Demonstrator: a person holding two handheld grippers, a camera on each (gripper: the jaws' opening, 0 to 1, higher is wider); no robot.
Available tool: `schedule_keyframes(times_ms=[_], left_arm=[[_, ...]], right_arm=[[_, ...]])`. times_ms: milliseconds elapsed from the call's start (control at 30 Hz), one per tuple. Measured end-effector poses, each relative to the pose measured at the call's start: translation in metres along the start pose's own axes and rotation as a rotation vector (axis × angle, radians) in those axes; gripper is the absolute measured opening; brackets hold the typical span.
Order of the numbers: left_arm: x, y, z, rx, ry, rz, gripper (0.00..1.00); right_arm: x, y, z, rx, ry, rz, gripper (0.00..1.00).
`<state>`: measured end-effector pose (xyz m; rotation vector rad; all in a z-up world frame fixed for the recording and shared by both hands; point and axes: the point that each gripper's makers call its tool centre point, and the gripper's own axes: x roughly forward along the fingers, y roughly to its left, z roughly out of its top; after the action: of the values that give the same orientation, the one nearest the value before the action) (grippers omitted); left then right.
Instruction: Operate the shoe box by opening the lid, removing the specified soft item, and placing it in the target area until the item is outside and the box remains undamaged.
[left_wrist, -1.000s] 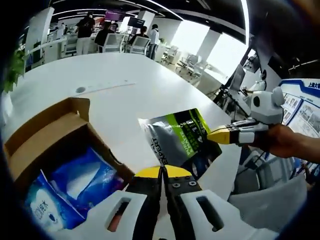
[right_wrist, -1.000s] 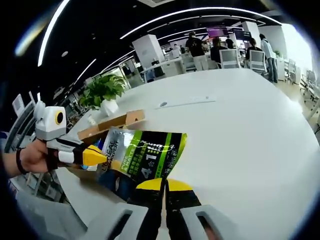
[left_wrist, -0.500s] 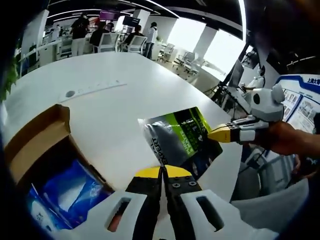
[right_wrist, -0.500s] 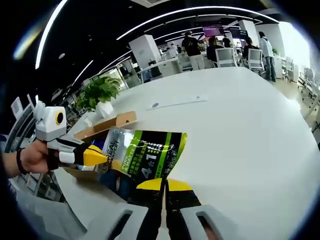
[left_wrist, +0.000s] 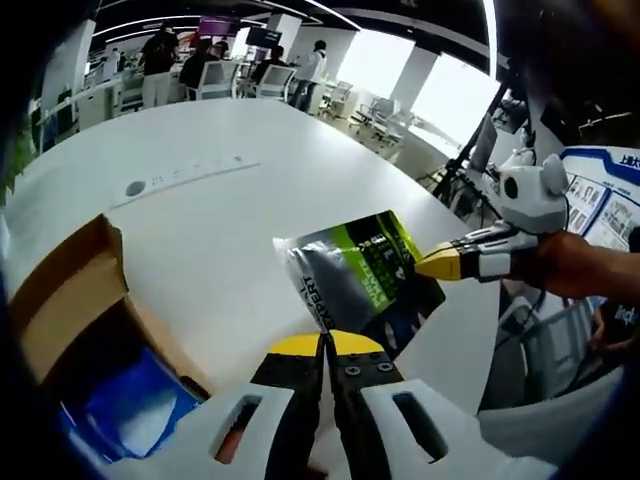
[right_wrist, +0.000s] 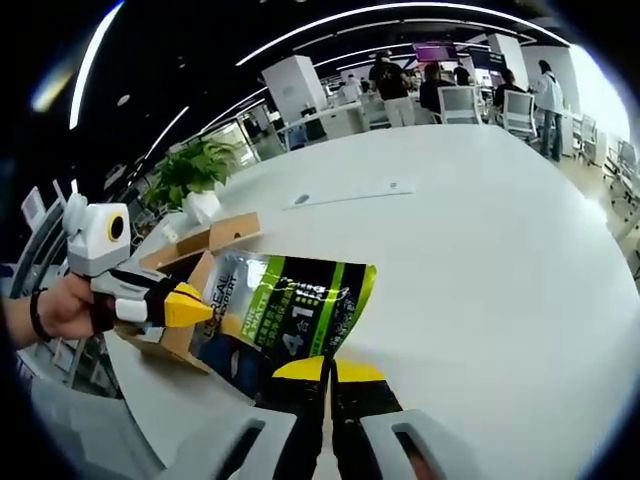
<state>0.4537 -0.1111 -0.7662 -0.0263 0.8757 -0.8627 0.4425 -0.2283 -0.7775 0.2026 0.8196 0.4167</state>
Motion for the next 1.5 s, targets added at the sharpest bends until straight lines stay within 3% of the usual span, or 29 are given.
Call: schedule_keyframes(times_ms=[367, 533, 667, 1000, 1233, 1500], left_arm=[[0.024, 0.017, 0.005, -0.016, 0.010, 0.017, 0.00], [0.034, 0.017, 0.003, 0.017, 0.030, 0.039, 0.00], [0.041, 0.017, -0.002, 0.093, 0.080, 0.065, 0.00], [0.057, 0.025, -0.009, 0.134, 0.159, 0.098, 0.00], [0.064, 0.029, -0.021, 0.220, 0.262, 0.131, 0.01], [0.066, 0.031, -0.023, 0.213, 0.282, 0.141, 0.01]], right_arm=[[0.017, -0.016, -0.001, 0.005, 0.034, 0.011, 0.00], [0.023, -0.026, 0.001, 0.007, 0.042, 0.014, 0.00], [0.028, -0.031, -0.001, 0.007, 0.052, 0.014, 0.00], [0.040, -0.039, -0.010, 0.010, 0.084, 0.019, 0.00], [0.045, -0.039, -0.015, 0.007, 0.100, 0.023, 0.00], [0.048, -0.040, -0.021, 0.009, 0.118, 0.024, 0.00]])
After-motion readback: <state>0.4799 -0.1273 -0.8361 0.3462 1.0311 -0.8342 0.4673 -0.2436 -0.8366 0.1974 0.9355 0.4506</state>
